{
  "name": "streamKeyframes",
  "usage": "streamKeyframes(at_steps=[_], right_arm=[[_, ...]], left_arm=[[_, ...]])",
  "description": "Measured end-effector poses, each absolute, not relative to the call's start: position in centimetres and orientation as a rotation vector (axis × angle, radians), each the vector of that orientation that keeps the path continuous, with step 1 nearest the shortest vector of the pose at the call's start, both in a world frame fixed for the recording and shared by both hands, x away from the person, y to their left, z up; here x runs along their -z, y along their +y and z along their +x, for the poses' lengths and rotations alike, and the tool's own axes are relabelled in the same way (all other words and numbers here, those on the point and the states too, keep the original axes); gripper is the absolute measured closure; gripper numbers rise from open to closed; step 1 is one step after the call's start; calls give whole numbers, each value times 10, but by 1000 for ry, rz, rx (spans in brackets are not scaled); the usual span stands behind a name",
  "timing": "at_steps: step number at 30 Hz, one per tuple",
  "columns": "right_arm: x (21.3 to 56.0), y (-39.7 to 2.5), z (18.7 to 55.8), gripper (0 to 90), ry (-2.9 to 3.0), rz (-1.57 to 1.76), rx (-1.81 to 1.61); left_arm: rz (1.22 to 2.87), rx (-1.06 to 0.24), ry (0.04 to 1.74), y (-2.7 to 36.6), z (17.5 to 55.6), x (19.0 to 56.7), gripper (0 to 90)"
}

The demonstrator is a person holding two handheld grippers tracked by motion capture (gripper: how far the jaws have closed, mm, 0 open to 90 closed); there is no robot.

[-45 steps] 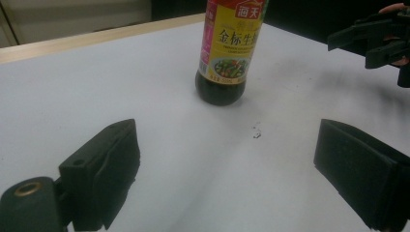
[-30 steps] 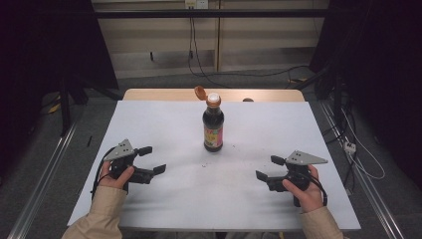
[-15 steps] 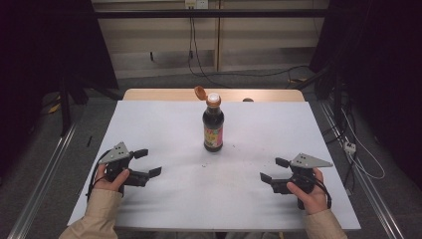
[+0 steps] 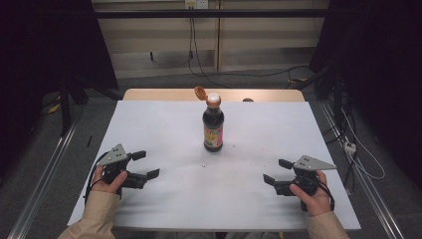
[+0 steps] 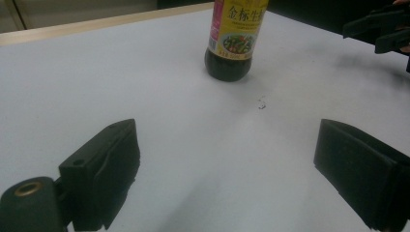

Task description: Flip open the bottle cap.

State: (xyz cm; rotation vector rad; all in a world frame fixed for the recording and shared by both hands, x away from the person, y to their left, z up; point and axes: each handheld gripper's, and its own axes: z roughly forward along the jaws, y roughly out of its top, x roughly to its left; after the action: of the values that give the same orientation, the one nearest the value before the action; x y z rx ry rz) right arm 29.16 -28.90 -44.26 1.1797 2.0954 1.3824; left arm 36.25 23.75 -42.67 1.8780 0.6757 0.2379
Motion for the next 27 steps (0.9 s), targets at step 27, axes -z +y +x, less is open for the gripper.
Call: streamKeyframes(at_steps=[27], right_arm=[[445, -298, 283, 146, 2093, 1177, -1364]], left_arm=[[1893, -236, 667, 238, 360, 429, 88]])
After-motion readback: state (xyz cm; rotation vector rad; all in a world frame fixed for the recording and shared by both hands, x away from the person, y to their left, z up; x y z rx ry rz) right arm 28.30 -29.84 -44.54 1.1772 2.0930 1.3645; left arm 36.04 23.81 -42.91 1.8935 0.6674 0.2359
